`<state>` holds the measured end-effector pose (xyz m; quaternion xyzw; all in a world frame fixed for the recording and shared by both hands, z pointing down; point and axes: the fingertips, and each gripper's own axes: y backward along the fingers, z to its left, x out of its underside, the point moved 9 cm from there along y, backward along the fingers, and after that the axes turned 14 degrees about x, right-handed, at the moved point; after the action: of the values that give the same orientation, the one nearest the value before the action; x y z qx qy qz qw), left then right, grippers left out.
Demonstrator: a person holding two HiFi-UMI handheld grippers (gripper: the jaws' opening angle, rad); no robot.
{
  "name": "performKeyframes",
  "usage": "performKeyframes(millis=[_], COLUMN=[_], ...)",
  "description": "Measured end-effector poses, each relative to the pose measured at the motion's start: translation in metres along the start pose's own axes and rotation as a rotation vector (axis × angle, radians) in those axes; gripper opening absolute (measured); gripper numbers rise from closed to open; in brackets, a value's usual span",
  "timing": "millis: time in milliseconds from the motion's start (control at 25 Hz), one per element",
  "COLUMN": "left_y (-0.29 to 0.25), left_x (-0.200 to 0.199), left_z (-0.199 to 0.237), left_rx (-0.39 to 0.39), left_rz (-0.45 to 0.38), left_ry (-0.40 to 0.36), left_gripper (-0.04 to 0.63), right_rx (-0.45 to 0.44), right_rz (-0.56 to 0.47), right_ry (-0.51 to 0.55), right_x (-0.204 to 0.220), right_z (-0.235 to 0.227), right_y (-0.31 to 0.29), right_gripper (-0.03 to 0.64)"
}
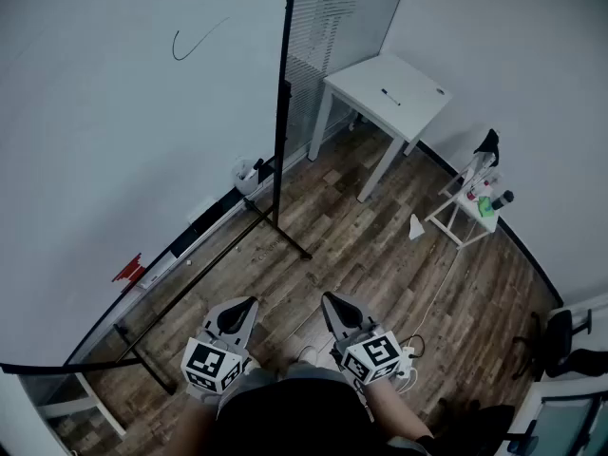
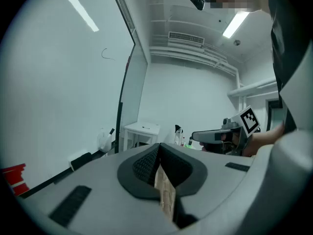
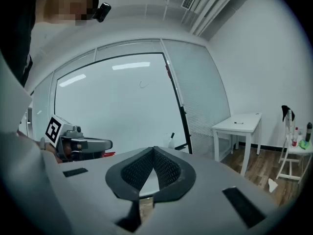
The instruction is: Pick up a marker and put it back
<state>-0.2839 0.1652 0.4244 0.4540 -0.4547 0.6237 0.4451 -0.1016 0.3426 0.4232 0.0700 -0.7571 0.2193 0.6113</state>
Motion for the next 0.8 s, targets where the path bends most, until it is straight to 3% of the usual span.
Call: performKeyframes(millis=[320, 560, 800], left_y=[-0.059, -0.096, -0.140], left_x=[-0.008, -0.016, -0.015], left_z=[-0.018, -0.020, -0.032], left_rx=[0.024, 0.003, -0.013], left_rz=[-0.003, 0.010, 0.025], left_ry=[0.002, -0.015, 0.002], left_gripper=[0.018, 0.018, 0.018], right_rx=[0.003, 0.010, 0.013], right_rz=[-0.012, -0.051, -0.036], right_ry=[0.000, -0.072, -0.076], right_x=[-0.009, -0.018, -0.017], right_z=[-0.055, -0.103, -0.151], right_y=[0.006, 0.011, 0.009], right_gripper=[0.028, 0.029, 0.029])
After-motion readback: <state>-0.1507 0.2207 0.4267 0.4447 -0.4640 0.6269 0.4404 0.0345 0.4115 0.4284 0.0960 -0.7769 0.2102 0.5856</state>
